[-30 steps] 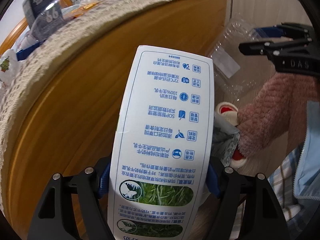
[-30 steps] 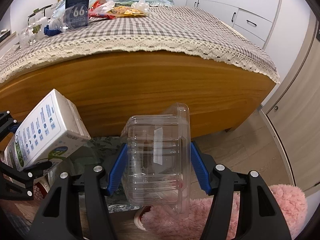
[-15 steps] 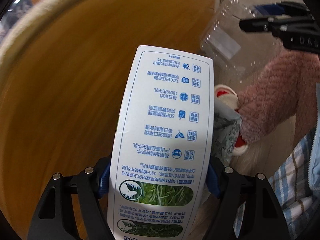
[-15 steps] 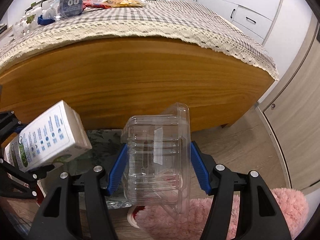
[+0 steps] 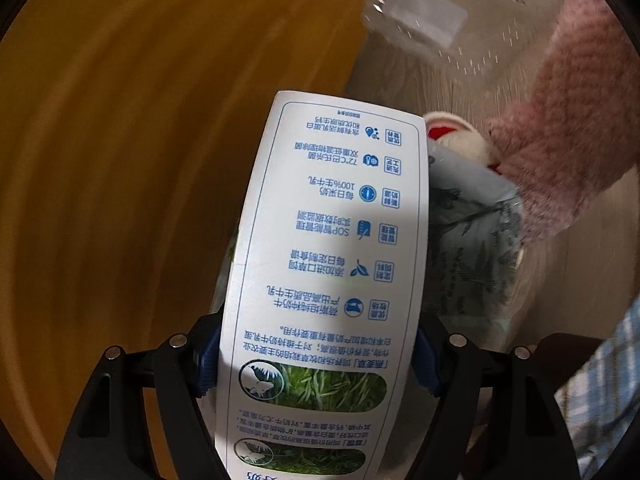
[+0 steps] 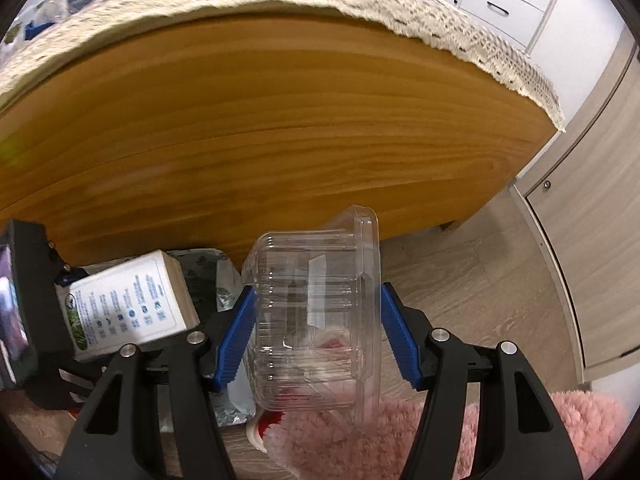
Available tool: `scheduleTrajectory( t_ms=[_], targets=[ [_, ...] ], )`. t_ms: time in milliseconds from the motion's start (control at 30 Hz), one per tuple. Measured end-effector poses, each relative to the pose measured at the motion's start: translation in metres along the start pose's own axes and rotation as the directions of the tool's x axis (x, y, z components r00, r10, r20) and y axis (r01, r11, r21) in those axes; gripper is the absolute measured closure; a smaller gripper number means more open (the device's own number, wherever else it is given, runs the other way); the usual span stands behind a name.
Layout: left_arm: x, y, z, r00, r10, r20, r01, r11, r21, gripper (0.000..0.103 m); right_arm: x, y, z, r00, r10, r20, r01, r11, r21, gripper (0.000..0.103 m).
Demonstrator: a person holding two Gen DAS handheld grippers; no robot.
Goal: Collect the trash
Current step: 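Carry both held items down beside the bed toward the leaf-print trash bag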
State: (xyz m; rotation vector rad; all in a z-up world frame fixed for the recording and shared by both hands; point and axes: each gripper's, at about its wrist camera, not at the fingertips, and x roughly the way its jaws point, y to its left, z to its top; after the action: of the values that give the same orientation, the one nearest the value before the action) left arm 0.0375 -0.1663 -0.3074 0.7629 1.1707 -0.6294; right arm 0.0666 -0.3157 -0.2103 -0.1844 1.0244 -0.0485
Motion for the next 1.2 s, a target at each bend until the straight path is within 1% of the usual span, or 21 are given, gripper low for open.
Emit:
scheduleTrajectory(
  t_ms=[100,200,367,433,567,700,767,833,900,1000,1133,1200],
  targets=[
    [0.021,-0.003,0.004,1.000,0.012,-0.024,-0.011,0.998,0.059,0.032,0.007,0.000,0.001,1.000,-0.010,-0.016,0.010,1.000,0.015,0.042],
    [0.038,-0.008,0.004,0.999,0.029,-0.040,-0.025,0.993,0.115,0.032,0.017,0.000,0.001,0.998,-0.019,-0.052,0.020,1.000,0.023,0.042],
    [0.060,-0.014,0.006,0.998,0.037,-0.047,-0.029,0.987,0.157,0.033,0.033,0.001,0.000,0.994,-0.020,-0.106,0.023,0.999,0.024,0.043],
    [0.067,-0.021,0.006,0.998,0.048,-0.046,-0.039,0.981,0.190,0.033,0.037,0.003,0.002,0.993,-0.022,-0.118,0.025,0.999,0.024,0.043],
    [0.079,-0.031,0.000,0.996,0.088,-0.030,-0.076,0.957,0.281,0.033,0.042,0.003,0.007,0.991,-0.018,-0.131,0.020,1.000,0.018,0.042],
    [0.099,-0.040,-0.002,0.995,0.100,-0.010,-0.091,0.943,0.319,0.033,0.043,0.003,0.010,0.991,-0.016,-0.134,0.017,1.000,0.011,0.043],
    [0.104,-0.042,-0.008,0.991,0.132,0.013,-0.128,0.928,0.351,0.032,0.044,0.001,0.011,0.990,-0.016,-0.137,0.018,1.000,0.011,0.042],
    [0.111,-0.051,-0.010,0.985,0.168,0.034,-0.168,0.904,0.394,0.029,0.046,0.001,0.011,0.990,-0.016,-0.143,0.017,1.000,0.012,0.042],
    [0.118,-0.062,-0.008,0.982,0.183,0.039,-0.183,0.893,0.411,0.024,0.047,0.002,0.011,0.989,-0.013,-0.148,0.015,1.000,0.013,0.043],
    [0.114,-0.066,-0.009,0.983,0.172,0.070,-0.186,0.901,0.392,0.022,0.048,0.002,0.013,0.989,-0.010,-0.149,0.012,1.000,0.013,0.042],
    [0.101,-0.065,-0.012,0.983,0.166,0.075,-0.182,0.909,0.374,0.016,0.048,0.001,0.014,0.989,-0.001,-0.150,0.004,1.000,0.015,0.042],
    [0.099,-0.067,-0.008,0.983,0.165,0.079,-0.182,0.913,0.365,0.015,0.048,0.000,0.014,0.989,0.005,-0.147,-0.003,1.000,0.015,0.042]
  ],
)
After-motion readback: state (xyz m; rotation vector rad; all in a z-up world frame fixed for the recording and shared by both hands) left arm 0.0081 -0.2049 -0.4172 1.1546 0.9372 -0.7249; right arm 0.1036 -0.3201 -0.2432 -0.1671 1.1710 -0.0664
